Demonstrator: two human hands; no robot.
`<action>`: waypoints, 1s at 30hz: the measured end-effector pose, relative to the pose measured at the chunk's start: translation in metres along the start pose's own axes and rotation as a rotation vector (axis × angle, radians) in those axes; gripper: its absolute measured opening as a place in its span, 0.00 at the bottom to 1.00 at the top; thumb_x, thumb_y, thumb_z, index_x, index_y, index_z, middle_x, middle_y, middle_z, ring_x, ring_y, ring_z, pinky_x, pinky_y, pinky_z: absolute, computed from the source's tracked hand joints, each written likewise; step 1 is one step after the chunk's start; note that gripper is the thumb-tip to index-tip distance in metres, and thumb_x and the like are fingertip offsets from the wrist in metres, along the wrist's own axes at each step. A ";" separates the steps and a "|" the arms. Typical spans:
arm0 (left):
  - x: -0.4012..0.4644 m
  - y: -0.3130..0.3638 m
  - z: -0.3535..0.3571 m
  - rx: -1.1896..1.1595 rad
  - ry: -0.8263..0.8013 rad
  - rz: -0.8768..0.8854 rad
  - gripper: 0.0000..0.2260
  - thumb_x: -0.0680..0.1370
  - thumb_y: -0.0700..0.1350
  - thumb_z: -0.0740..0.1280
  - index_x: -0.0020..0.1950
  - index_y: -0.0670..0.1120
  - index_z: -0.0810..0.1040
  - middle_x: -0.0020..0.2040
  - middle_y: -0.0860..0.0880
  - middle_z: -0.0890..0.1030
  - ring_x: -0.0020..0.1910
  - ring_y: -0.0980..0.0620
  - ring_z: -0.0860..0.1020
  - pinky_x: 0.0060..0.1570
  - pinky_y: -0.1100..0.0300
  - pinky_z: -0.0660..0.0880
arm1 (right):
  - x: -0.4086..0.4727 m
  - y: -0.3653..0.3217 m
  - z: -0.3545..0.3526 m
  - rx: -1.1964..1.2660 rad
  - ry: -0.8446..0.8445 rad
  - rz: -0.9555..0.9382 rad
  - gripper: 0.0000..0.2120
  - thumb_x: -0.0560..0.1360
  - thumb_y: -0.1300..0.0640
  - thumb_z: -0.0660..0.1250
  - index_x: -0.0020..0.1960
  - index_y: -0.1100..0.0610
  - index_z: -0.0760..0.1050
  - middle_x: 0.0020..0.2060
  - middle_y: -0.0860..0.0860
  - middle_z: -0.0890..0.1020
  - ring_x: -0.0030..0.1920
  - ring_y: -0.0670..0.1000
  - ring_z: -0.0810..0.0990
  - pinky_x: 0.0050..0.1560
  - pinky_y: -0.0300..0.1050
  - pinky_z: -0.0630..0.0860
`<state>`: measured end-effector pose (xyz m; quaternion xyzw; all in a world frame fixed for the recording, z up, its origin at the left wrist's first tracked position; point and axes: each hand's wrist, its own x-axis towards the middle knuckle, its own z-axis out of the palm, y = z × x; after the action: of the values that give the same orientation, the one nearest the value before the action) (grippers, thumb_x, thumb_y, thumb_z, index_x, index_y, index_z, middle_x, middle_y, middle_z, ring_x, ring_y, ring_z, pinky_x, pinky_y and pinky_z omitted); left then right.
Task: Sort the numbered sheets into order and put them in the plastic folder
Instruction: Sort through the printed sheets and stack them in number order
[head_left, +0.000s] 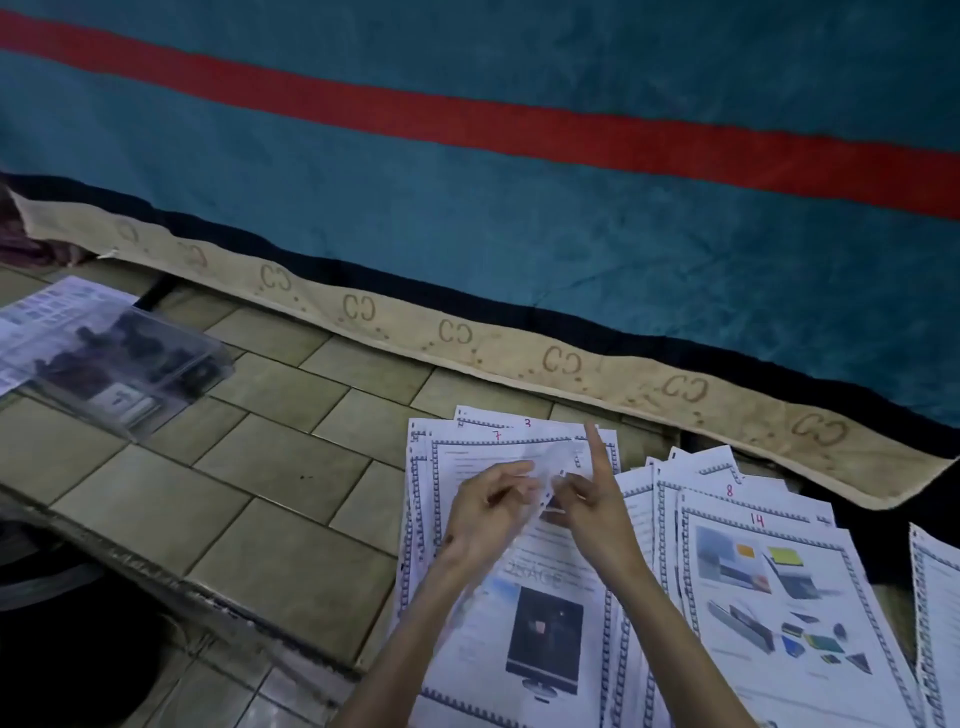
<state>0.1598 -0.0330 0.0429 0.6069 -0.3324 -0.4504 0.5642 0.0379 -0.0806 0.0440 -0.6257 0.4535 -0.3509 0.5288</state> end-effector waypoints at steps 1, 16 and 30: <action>0.004 0.001 -0.005 -0.158 -0.012 -0.081 0.09 0.78 0.31 0.60 0.54 0.37 0.77 0.39 0.49 0.82 0.34 0.59 0.81 0.36 0.71 0.76 | 0.003 0.003 -0.003 -0.067 0.044 0.004 0.30 0.78 0.66 0.59 0.68 0.36 0.59 0.28 0.49 0.75 0.35 0.50 0.77 0.47 0.56 0.80; 0.100 -0.006 -0.089 0.893 0.224 0.007 0.07 0.72 0.43 0.72 0.49 0.44 0.81 0.49 0.46 0.84 0.48 0.48 0.81 0.48 0.59 0.75 | 0.026 -0.002 -0.035 -0.426 -0.065 -0.136 0.21 0.69 0.72 0.70 0.40 0.44 0.77 0.50 0.51 0.71 0.56 0.47 0.70 0.53 0.33 0.65; 0.049 0.009 -0.057 0.190 0.020 -0.004 0.11 0.77 0.51 0.65 0.54 0.46 0.78 0.51 0.48 0.82 0.54 0.51 0.78 0.53 0.60 0.74 | 0.058 0.005 -0.016 -0.545 -0.307 -0.187 0.14 0.70 0.60 0.73 0.50 0.47 0.73 0.49 0.42 0.77 0.49 0.34 0.73 0.47 0.20 0.65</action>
<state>0.2321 -0.0571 0.0410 0.6627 -0.3668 -0.4120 0.5065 0.0424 -0.1411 0.0402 -0.8289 0.3861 -0.1651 0.3696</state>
